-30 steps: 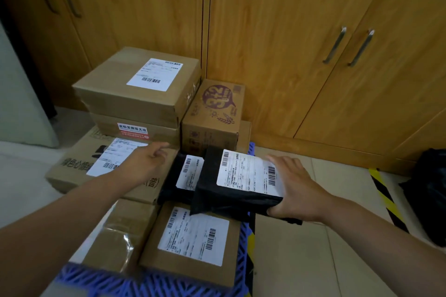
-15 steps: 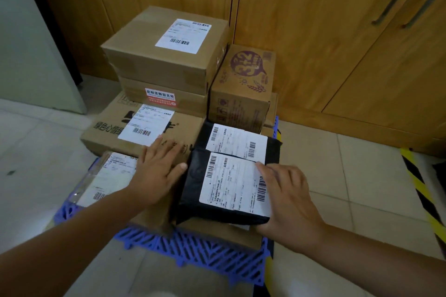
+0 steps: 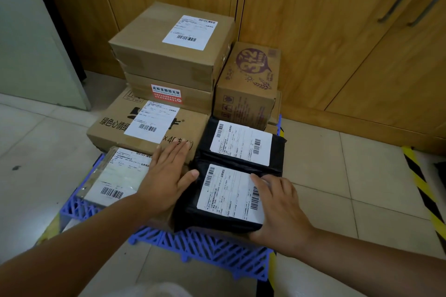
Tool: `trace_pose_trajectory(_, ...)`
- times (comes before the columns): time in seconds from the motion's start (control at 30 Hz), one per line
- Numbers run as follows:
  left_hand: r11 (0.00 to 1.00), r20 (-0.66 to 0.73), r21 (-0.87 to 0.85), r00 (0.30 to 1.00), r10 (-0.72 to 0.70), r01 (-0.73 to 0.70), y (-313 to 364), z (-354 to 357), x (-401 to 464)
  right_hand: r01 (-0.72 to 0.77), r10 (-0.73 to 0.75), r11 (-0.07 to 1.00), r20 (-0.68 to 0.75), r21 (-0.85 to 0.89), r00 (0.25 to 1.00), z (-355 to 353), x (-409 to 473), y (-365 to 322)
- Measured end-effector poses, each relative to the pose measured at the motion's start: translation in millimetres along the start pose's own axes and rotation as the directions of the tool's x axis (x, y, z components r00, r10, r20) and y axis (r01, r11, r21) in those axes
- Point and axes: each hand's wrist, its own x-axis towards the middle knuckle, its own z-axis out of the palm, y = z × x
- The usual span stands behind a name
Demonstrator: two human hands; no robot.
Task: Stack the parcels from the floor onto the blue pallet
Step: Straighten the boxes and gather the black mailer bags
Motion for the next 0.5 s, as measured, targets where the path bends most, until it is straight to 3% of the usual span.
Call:
trace_pose_trajectory(0.17, 0.972, 0.137, 0.181, 0.982, 0.128, -0.152, 9, -5, 7, -0.073, 0.072, 0.997, 0.05, 0.023, 0.996, 8, 7, -1)
trace_pose_trajectory(0.3, 0.911, 0.28, 0.275, 0.932, 0.231, -0.308, 22, -5, 12, -0.001, 0.012, 0.999, 0.217, -0.05, 0.976, 6, 11, 6)
trace_pose_trajectory(0.5, 0.901, 0.292, 0.274, 0.921, 0.257, -0.337, 15, 3, 18, 0.043, -0.015, 0.995, 0.286, -0.093, 0.958, -3, 22, 27)
